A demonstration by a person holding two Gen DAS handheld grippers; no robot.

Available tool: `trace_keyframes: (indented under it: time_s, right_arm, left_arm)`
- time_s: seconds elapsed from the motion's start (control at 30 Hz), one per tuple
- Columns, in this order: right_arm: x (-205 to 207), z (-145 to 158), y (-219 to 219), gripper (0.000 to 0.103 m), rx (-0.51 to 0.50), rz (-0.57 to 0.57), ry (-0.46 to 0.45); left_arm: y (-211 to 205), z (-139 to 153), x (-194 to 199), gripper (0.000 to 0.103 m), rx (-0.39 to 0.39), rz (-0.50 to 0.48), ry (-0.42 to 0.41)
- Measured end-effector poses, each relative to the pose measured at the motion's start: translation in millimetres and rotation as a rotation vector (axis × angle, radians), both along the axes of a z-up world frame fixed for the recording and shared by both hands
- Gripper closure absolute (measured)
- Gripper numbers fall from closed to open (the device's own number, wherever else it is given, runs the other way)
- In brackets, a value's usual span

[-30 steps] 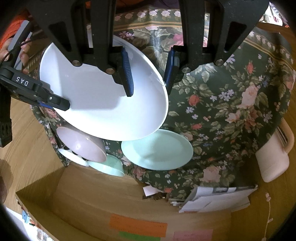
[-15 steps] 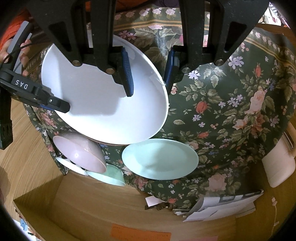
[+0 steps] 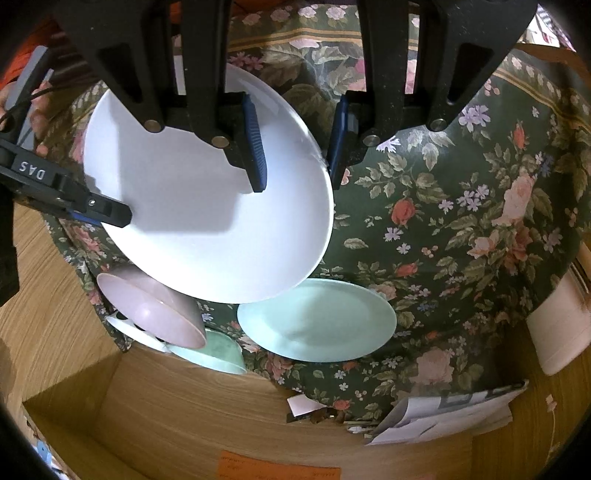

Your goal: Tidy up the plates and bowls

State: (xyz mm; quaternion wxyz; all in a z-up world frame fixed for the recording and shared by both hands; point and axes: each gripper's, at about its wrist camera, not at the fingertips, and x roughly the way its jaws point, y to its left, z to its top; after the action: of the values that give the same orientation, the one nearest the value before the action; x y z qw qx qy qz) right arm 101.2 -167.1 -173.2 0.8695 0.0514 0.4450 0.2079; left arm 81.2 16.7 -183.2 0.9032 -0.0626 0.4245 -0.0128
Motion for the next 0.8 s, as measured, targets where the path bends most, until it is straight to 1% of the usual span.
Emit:
trace_keyframes:
  time_s: [0.07, 0.17, 0.3, 0.43, 0.6, 0.73, 0.8]
  right_arm:
    - [0, 0, 0, 0.069, -0.006, 0.007, 0.004]
    - [-2, 2, -2, 0.069, -0.009, 0.009, 0.013]
    - [-5, 5, 0, 0.069, -0.041, 0.009, 0.0]
    - [-11, 15, -3, 0.068, -0.099, -0.022, -0.067]
    - [-10, 19, -8, 0.067, -0.108, -0.034, -0.072]
    - [-9, 27, -7, 0.065, -0.092, -0.033, -0.083]
    - [-9, 33, -5, 0.06, -0.087, -0.029, -0.1]
  left_arm:
    - [-1, 0, 1, 0.07, 0.01, -0.002, -0.007]
    - [1, -1, 2, 0.071, 0.001, -0.004, -0.007]
    - [-1, -2, 2, 0.071, 0.008, -0.005, -0.013]
    - [-4, -2, 3, 0.071, 0.023, -0.017, -0.021]
    - [-3, -3, 5, 0.071, 0.017, -0.024, -0.018]
    - [1, 8, 3, 0.071, 0.036, -0.017, -0.059]
    - [4, 18, 3, 0.071, 0.048, -0.01, -0.085]
